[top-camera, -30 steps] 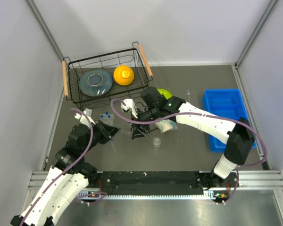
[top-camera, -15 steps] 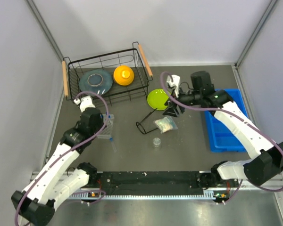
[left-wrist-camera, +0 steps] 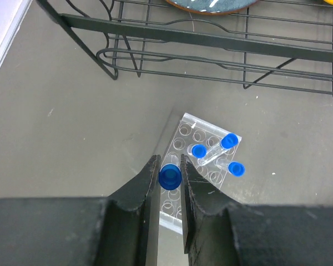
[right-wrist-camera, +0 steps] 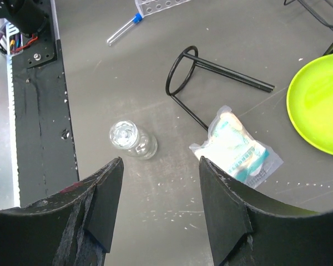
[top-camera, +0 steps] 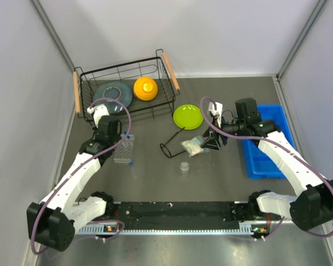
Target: Organize the chemistry lab equipment
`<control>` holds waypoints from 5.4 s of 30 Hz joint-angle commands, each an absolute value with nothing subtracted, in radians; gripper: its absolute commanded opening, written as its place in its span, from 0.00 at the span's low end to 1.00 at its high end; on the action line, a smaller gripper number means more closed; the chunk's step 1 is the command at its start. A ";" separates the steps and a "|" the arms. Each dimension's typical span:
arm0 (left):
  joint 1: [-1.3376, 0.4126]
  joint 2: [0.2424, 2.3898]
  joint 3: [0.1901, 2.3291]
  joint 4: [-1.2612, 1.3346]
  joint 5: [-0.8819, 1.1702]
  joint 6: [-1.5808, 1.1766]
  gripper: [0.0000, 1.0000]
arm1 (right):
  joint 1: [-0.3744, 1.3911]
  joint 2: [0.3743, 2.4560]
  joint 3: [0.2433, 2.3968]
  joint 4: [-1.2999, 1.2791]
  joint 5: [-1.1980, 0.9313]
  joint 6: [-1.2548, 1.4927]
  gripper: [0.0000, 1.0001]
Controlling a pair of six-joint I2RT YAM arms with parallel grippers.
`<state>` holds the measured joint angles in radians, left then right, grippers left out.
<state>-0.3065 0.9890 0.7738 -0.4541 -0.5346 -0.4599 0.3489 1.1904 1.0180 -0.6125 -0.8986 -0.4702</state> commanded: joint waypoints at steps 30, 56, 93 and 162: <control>-0.189 1.206 0.727 -0.245 -0.379 -0.488 0.07 | 0.328 1.206 1.006 -0.565 -0.957 -0.525 0.58; -0.181 1.177 0.719 -0.285 -0.402 -0.495 0.46 | 0.318 1.206 1.005 -0.563 -0.979 -0.522 0.58; -0.181 0.192 0.888 -0.948 -0.391 -0.657 0.99 | 1.175 1.940 1.600 -0.531 -0.173 0.234 0.64; -0.183 0.034 0.789 -0.858 -0.040 -0.827 0.98 | 1.036 1.867 1.600 -0.565 -0.314 0.181 0.11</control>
<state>-0.1852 0.0261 0.8272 -0.9787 -0.1898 -0.7460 1.0786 2.0048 1.6188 -0.6243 -0.1917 0.2337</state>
